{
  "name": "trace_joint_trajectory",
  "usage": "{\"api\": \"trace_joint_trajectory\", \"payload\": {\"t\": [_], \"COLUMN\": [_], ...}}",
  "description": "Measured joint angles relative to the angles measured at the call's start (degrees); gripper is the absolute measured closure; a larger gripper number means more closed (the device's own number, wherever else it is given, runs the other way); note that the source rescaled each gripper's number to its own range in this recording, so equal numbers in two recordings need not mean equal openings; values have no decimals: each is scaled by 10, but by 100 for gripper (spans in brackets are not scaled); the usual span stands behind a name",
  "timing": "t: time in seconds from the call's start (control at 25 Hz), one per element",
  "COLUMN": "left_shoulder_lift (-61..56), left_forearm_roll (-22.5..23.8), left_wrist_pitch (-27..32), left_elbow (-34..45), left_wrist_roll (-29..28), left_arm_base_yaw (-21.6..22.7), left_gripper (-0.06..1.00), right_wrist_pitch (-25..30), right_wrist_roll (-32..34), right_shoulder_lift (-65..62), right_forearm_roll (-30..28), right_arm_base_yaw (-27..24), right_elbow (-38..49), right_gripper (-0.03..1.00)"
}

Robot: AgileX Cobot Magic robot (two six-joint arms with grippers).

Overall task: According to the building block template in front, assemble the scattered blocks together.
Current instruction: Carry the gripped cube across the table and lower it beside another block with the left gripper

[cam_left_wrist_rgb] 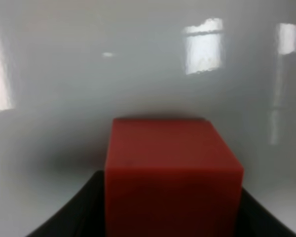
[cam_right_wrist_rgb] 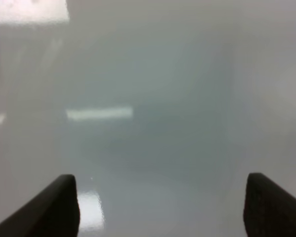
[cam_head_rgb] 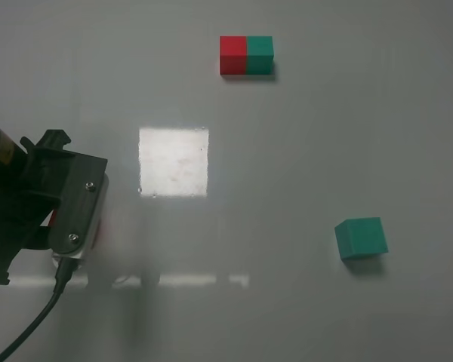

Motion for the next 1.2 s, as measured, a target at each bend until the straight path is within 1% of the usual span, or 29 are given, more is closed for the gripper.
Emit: {"api": "trace_joint_trajectory", "payload": {"t": [0.36,0.52,0.64,0.8,1.04,1.2], "left_shoulder_lift": [-7,-20,-20,-15,46,103], "left_forearm_roll": [31,45,57,61,63,87], "left_wrist_pitch": [5,11,15,16,40,49], "left_elbow": [0,-10,-46,-90,-174,-240], "left_wrist_roll": [-1,-30,-41,-45,-46,-45], "left_arm_base_yaw": [0,0,0,0,-1,-30], "left_gripper": [94,94,94,94,94,94], "right_wrist_pitch": [0,0,0,0,0,0], "right_wrist_roll": [0,0,0,0,1,0], "right_shoulder_lift": [0,0,0,0,0,0], "right_forearm_roll": [0,0,0,0,0,0], "right_arm_base_yaw": [0,0,0,0,0,0], "right_elbow": [0,0,0,0,0,0], "right_gripper": [24,24,24,24,24,24]}}
